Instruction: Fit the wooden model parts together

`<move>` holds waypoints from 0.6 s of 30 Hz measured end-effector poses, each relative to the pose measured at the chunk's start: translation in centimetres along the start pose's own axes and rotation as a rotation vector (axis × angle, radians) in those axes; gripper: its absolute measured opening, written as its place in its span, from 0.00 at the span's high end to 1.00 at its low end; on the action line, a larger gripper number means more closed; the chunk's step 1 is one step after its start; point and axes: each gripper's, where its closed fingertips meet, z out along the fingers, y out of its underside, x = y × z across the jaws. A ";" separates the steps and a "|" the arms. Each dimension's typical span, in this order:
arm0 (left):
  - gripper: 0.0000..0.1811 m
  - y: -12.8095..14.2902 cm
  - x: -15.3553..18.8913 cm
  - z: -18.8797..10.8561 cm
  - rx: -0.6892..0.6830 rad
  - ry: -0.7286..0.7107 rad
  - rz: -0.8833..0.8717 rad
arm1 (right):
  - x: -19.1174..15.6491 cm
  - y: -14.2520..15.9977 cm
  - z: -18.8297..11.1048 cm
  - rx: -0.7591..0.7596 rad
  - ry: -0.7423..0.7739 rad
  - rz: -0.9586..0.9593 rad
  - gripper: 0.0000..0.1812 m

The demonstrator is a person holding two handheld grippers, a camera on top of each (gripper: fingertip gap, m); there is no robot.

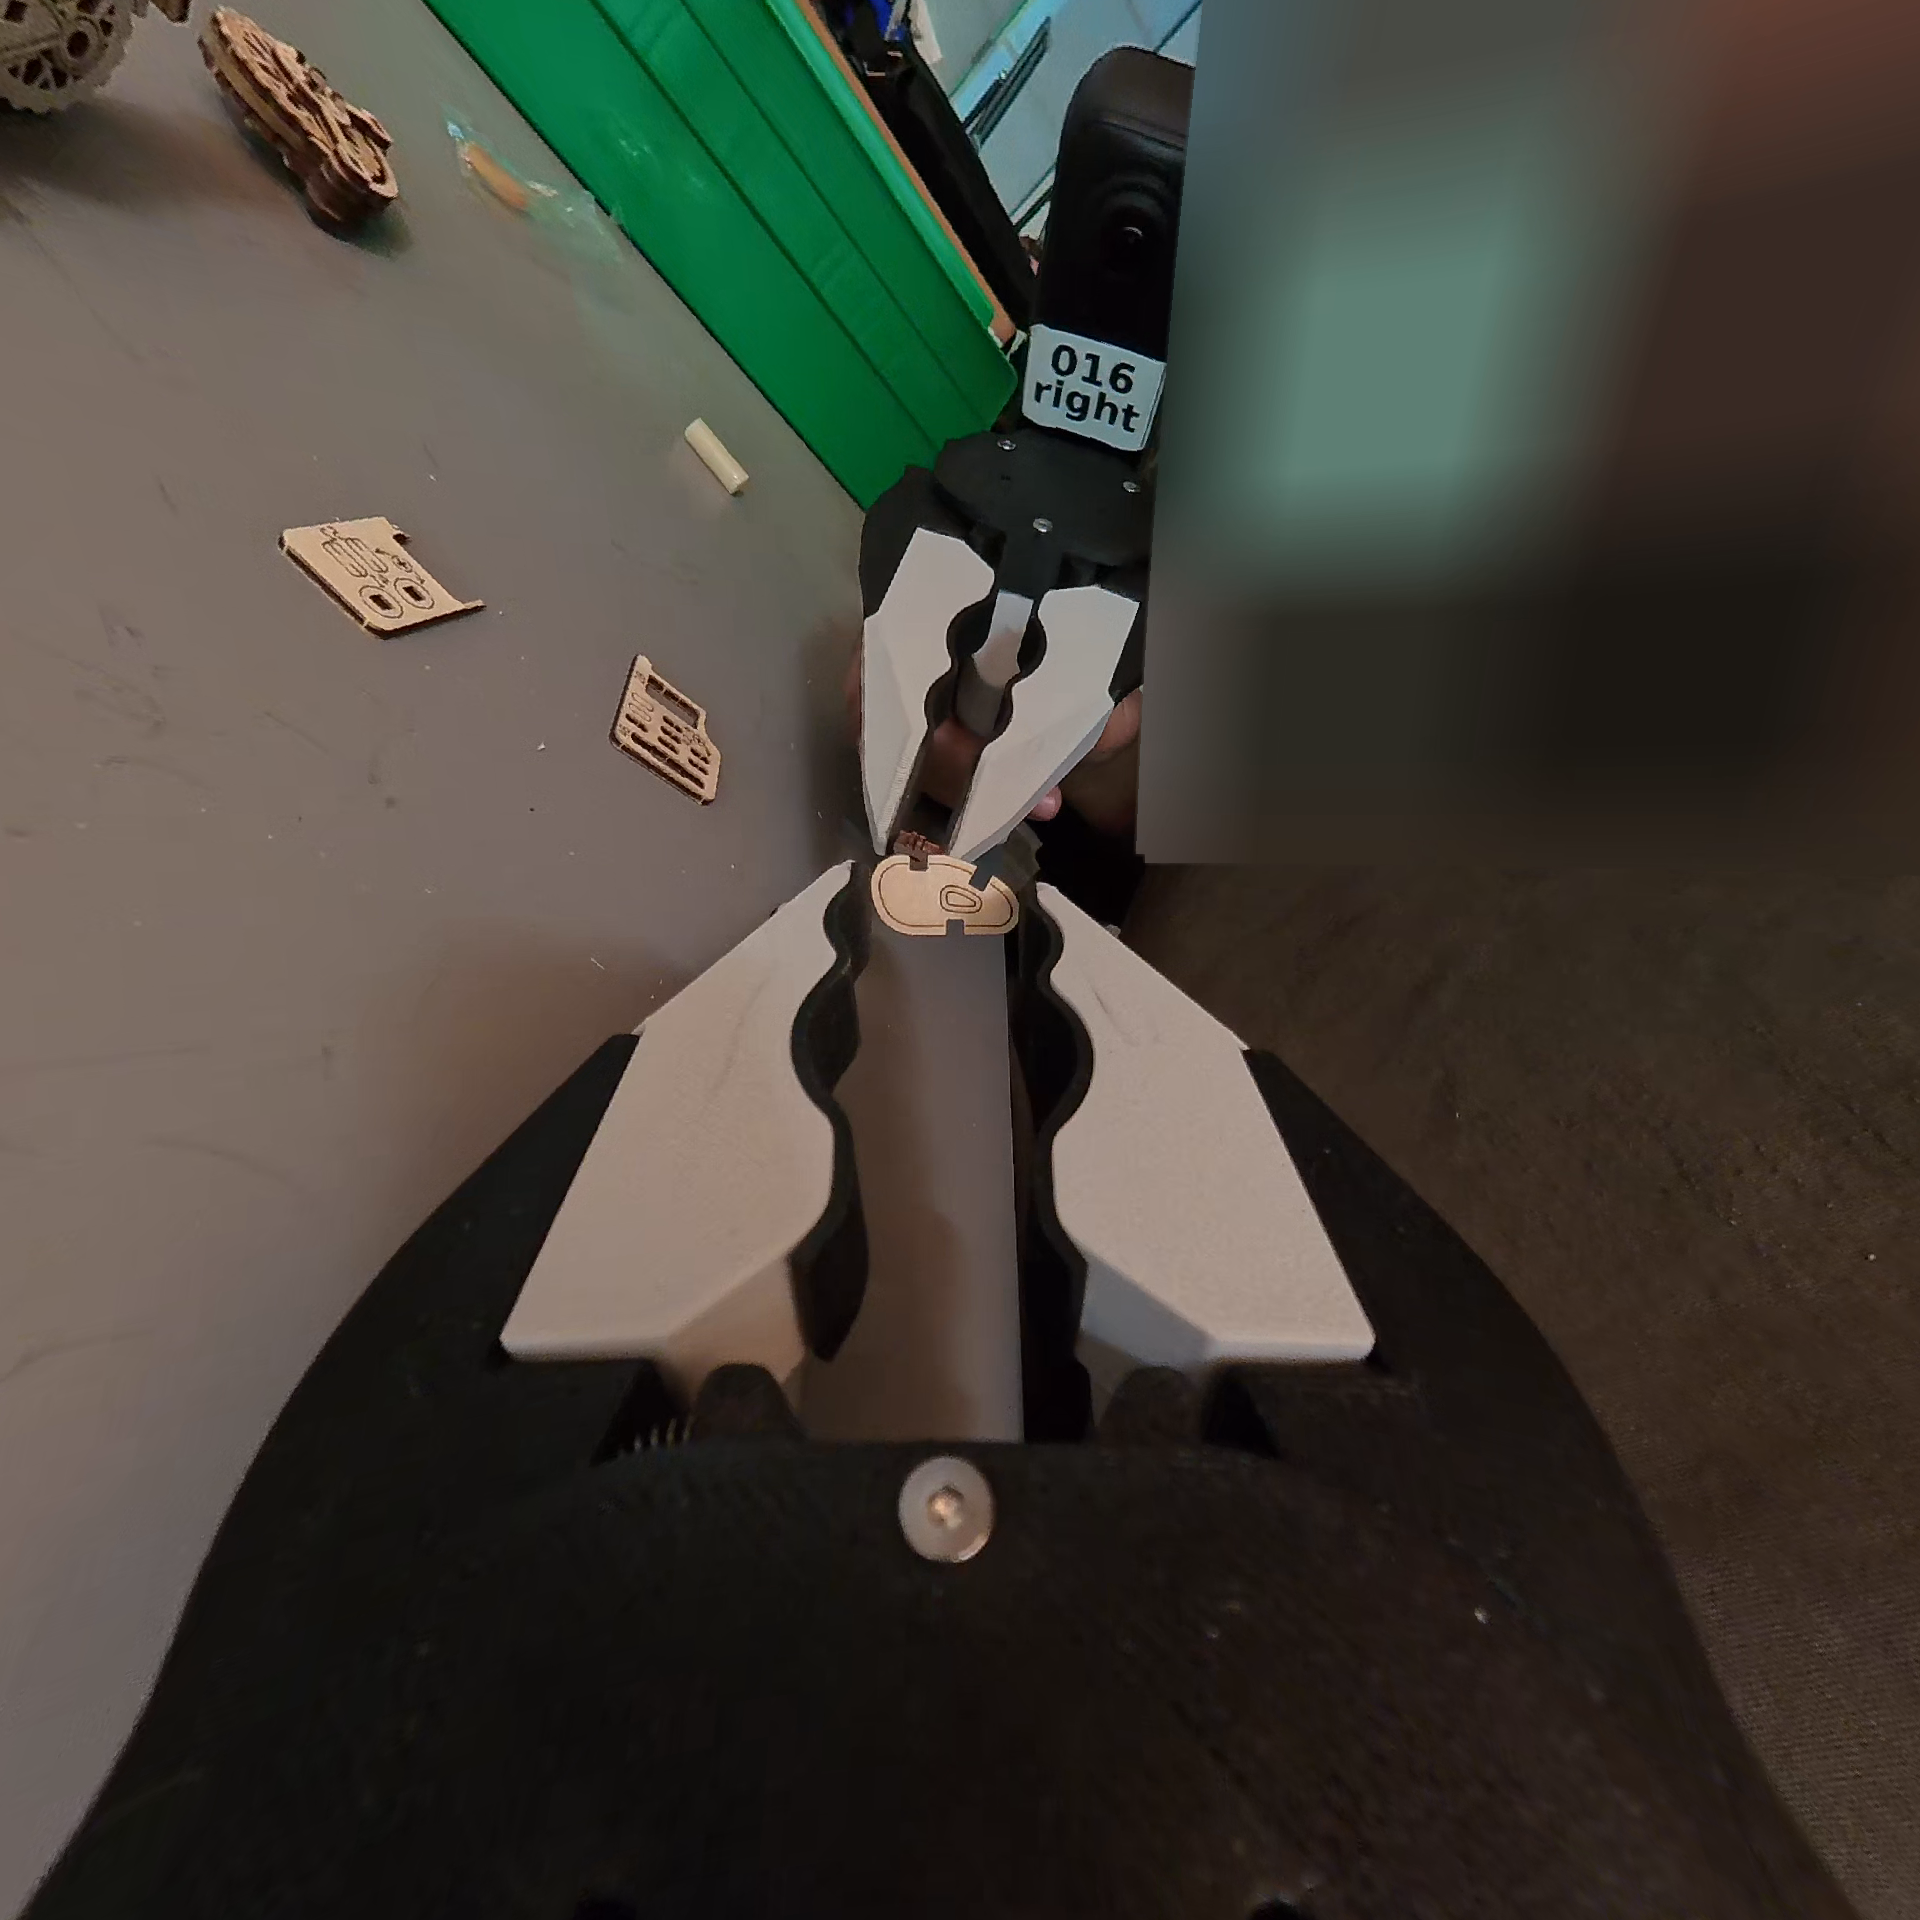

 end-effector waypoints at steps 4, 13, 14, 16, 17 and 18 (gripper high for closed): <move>0.86 0.1 0.3 0.0 -0.006 0.016 0.009 | -0.1 0.5 0.3 -0.039 0.029 -0.056 0.96; 0.86 1.1 1.5 0.3 -0.065 0.070 0.068 | -0.8 2.3 1.1 -0.161 0.095 -0.296 0.96; 0.86 1.2 1.5 0.3 -0.068 0.072 0.072 | -0.8 2.2 1.1 -0.156 0.092 -0.295 0.96; 0.85 1.2 1.6 0.3 -0.070 0.075 0.076 | -0.8 2.1 1.0 -0.147 0.089 -0.294 0.96; 0.86 1.2 1.6 0.3 -0.070 0.076 0.077 | -0.9 2.1 1.0 -0.146 0.088 -0.296 0.96; 0.86 1.2 1.7 0.3 -0.070 0.077 0.078 | -0.9 2.2 1.0 -0.149 0.090 -0.303 0.96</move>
